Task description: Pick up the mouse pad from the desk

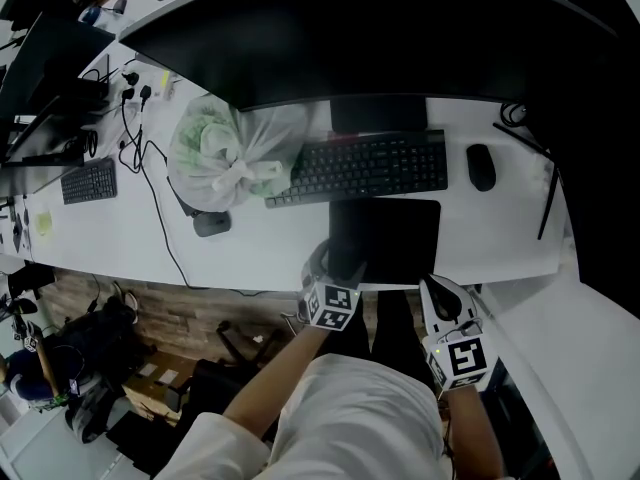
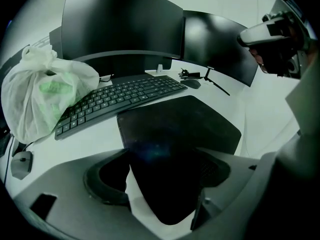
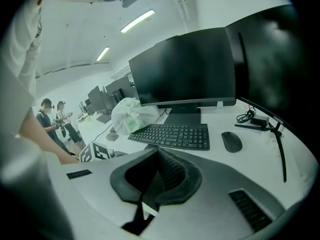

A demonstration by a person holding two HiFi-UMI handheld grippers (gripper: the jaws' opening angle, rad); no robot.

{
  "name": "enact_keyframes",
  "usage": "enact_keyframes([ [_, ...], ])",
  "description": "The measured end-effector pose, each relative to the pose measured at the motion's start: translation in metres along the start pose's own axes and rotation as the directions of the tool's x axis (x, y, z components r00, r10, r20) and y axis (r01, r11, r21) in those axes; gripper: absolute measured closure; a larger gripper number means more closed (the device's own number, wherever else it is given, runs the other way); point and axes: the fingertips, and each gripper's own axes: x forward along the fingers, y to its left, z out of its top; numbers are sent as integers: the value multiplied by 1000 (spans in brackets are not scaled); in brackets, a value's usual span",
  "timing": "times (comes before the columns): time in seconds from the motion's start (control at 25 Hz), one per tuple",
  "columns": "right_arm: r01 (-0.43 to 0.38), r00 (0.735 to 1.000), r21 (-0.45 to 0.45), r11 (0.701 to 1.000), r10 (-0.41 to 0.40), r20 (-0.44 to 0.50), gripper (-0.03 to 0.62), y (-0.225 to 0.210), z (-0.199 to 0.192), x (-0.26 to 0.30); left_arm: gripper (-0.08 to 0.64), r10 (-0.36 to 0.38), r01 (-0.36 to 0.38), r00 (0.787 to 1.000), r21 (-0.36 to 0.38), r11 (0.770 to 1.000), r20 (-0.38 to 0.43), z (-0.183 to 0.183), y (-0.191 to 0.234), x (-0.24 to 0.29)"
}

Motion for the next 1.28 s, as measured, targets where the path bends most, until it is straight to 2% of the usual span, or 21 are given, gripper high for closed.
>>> enact_keyframes([
  [0.16,2,1000,9,1000,-2,-3,580,0,-2,-1,239,-6,6,1000,5,1000,8,-1,-6,-2],
  [0.32,9,1000,11,1000,-9,-1,580,-2,-3,-3,281,-12,12,1000,2,1000,11,-1,-9,-1],
  [0.48,20,1000,11,1000,-20,3,580,-3,-2,-8,379,-31,31,1000,16,999,0,0,-15,-3],
  [0.72,38,999,0,999,-38,25,580,1,8,-20,510,-125,125,992,-16,992,23,15,-21,-13],
  [0.88,45,998,-13,999,-44,50,580,8,22,-29,515,-182,183,982,-26,983,49,31,-23,-27],
  [1.04,57,996,-12,998,-56,75,580,14,33,-40,515,-267,269,961,-7,963,76,44,-32,-45],
  [1.28,84,990,-12,996,-82,115,580,30,49,-55,515,-333,331,938,34,943,98,54,-38,-73],
])
